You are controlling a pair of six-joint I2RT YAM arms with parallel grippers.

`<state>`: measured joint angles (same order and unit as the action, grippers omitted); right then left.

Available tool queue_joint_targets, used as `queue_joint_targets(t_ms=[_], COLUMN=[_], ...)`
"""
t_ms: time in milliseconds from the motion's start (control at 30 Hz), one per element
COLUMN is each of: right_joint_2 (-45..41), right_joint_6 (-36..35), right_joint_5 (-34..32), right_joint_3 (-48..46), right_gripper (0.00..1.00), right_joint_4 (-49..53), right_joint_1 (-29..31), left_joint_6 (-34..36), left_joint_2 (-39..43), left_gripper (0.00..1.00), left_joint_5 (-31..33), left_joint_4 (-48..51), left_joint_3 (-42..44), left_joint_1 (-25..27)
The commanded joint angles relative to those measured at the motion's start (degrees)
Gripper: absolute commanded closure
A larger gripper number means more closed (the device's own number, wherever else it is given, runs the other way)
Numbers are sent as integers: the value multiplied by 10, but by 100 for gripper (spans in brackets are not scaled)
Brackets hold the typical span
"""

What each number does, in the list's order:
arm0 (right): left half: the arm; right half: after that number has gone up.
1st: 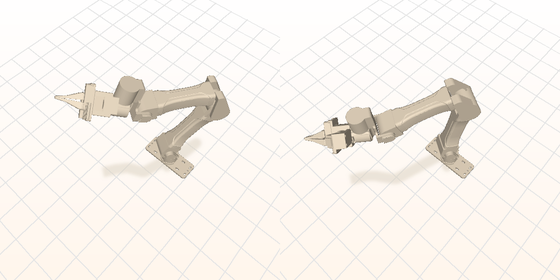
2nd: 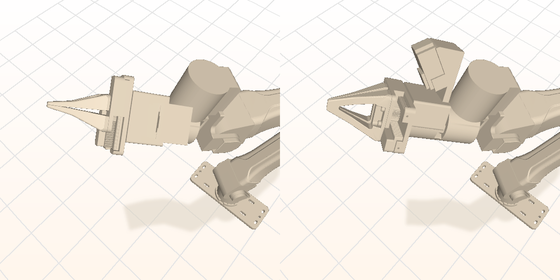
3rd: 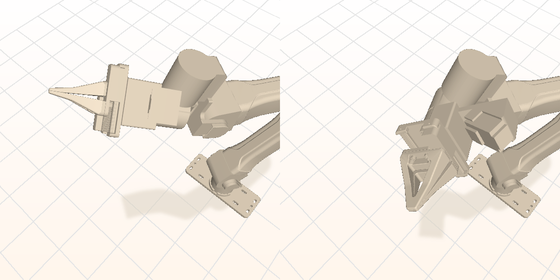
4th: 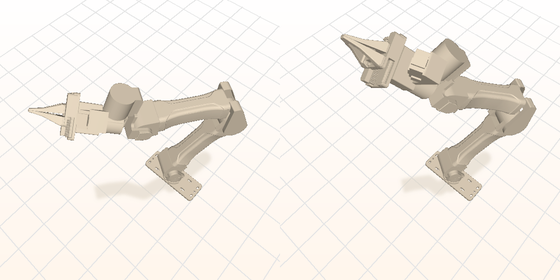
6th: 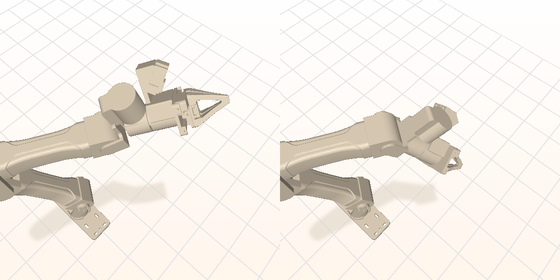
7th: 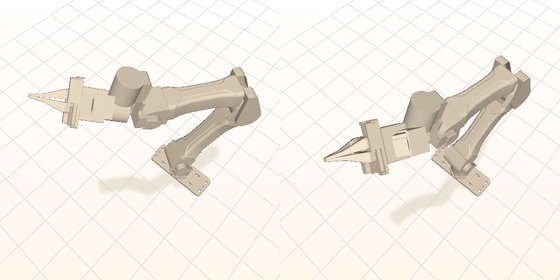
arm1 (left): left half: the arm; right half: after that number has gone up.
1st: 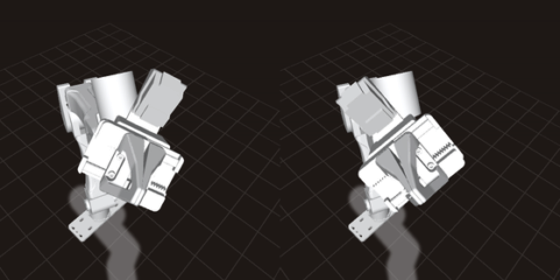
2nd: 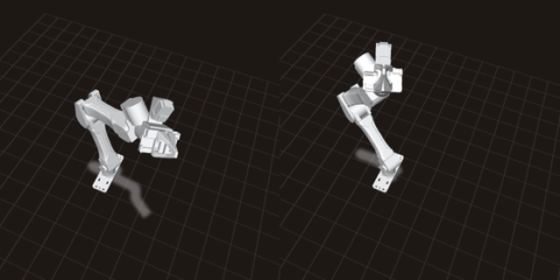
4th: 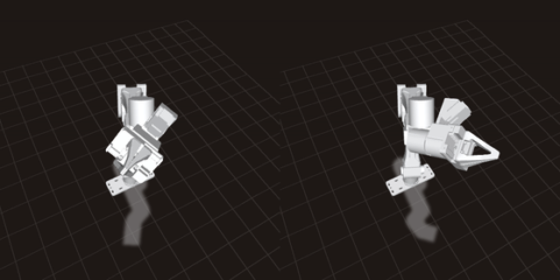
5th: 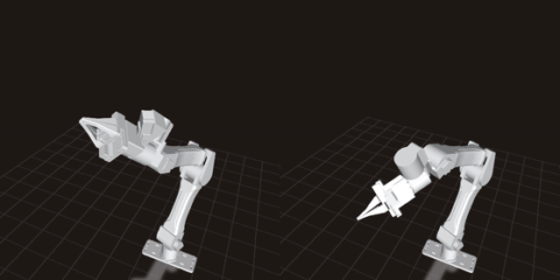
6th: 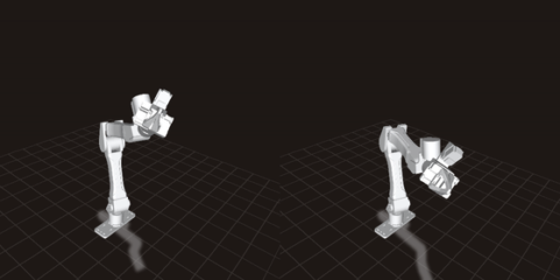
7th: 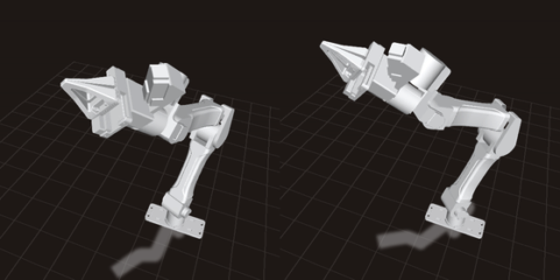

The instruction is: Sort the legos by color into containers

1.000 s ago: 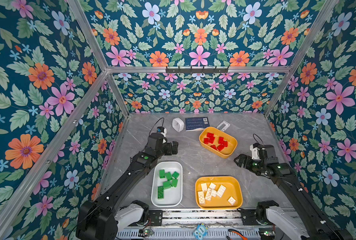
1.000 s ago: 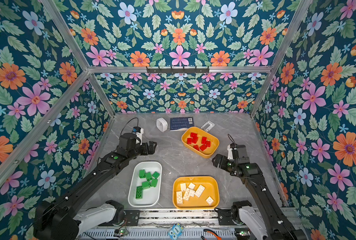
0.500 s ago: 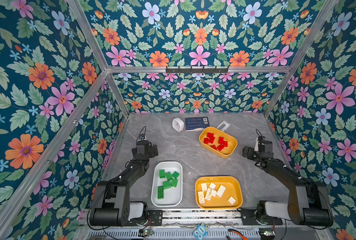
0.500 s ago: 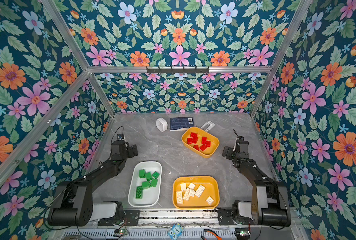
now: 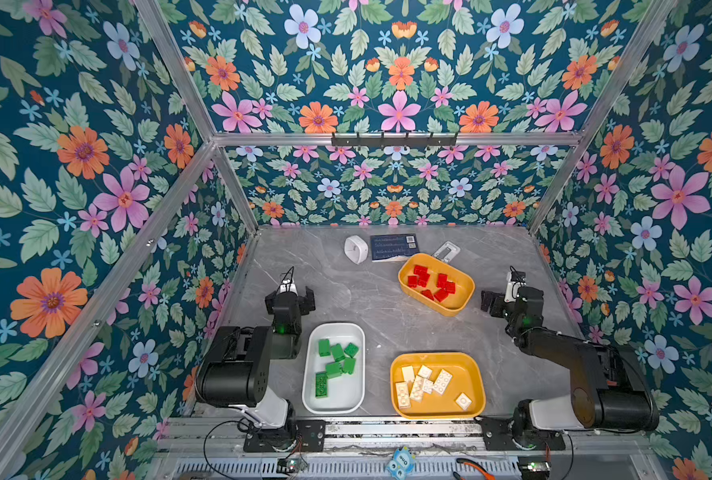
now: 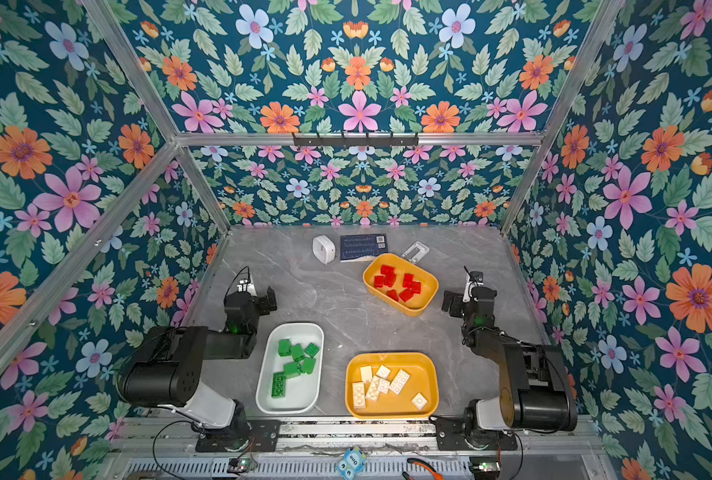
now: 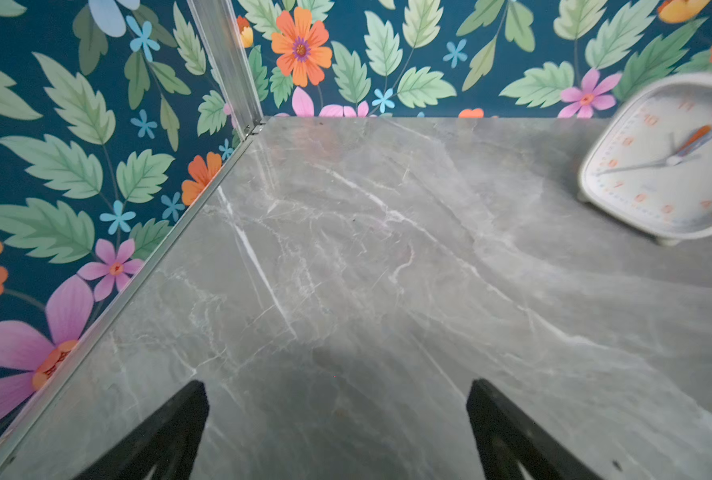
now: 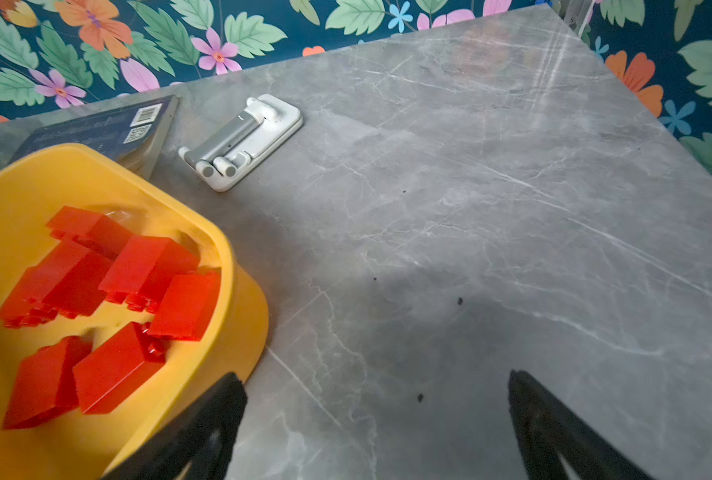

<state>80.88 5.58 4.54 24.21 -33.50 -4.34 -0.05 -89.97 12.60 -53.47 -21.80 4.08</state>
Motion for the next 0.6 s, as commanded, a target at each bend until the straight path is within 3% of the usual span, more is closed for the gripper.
queue_joint_targets(t_ms=[0, 133, 567], right_joint_2=[-3, 22, 14], right_joint_6=[-15, -14, -18], right_joint_5=[22, 21, 26], right_joint_3=[-26, -66, -61], right_gripper=[1, 1, 1], right_joint_4=[-84, -187, -161], right_joint_1=[0, 0, 0], left_joint_6=[-1, -11, -9], left_joint_2=[-6, -2, -3], left_gripper=[0, 0, 0], left_joint_5=[37, 70, 86], left_joint_4=[-86, -94, -107], left_joint_3=[6, 14, 19], left_joint_1=[-2, 0, 4])
